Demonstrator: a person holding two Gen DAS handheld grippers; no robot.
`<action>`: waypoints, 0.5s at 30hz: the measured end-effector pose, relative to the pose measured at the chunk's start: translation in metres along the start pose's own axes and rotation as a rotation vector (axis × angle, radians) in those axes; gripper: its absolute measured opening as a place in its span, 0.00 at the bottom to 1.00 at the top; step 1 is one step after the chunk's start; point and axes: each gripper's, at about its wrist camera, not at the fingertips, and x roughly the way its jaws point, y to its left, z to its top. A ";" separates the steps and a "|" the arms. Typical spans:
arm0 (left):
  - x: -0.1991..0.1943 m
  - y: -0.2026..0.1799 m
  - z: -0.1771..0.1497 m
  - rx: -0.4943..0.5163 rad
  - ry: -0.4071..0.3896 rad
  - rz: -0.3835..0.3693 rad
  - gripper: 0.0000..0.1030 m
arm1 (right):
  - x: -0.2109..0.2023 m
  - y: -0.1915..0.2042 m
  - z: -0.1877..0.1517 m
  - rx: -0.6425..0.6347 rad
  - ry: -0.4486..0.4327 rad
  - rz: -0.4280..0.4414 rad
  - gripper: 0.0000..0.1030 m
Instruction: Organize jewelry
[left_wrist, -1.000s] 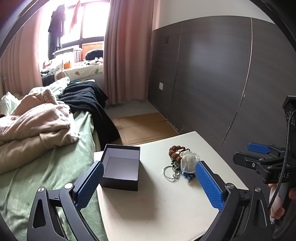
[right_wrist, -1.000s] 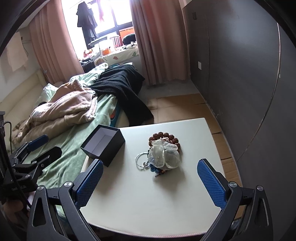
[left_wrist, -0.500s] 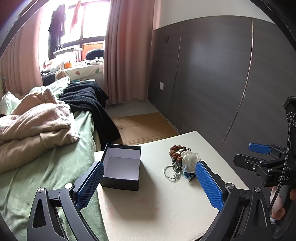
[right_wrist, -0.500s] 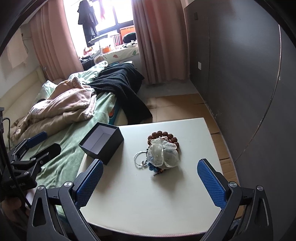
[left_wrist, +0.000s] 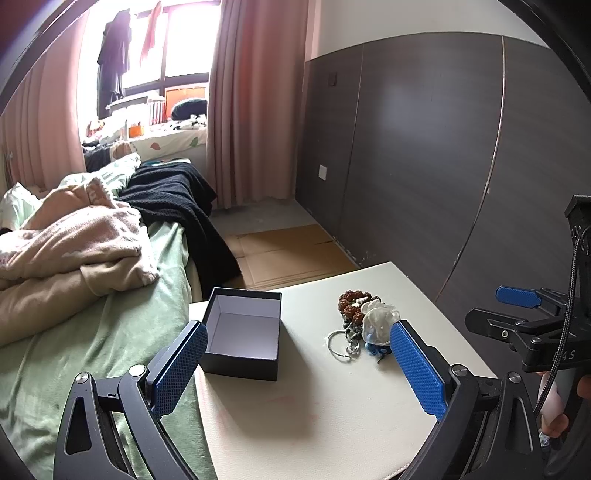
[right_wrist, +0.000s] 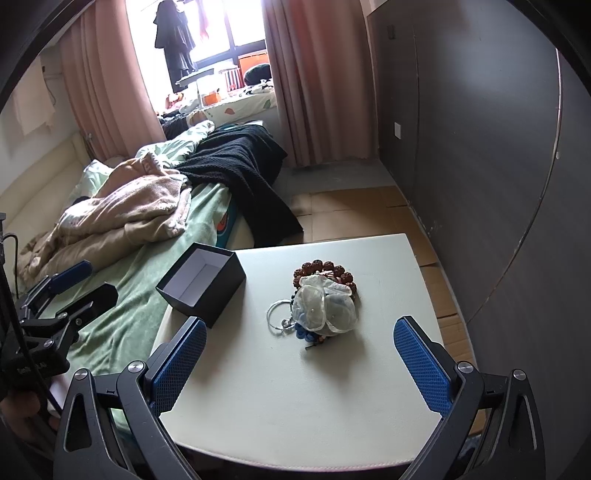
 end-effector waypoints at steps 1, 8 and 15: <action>0.000 0.000 0.000 0.000 0.000 0.000 0.96 | 0.000 0.000 0.000 0.000 0.000 0.000 0.99; 0.000 0.000 0.000 0.000 0.001 -0.001 0.96 | 0.000 0.000 0.000 0.000 0.000 -0.002 0.99; 0.000 0.000 0.000 -0.001 -0.001 -0.005 0.96 | 0.000 -0.002 0.000 0.000 0.001 -0.006 0.99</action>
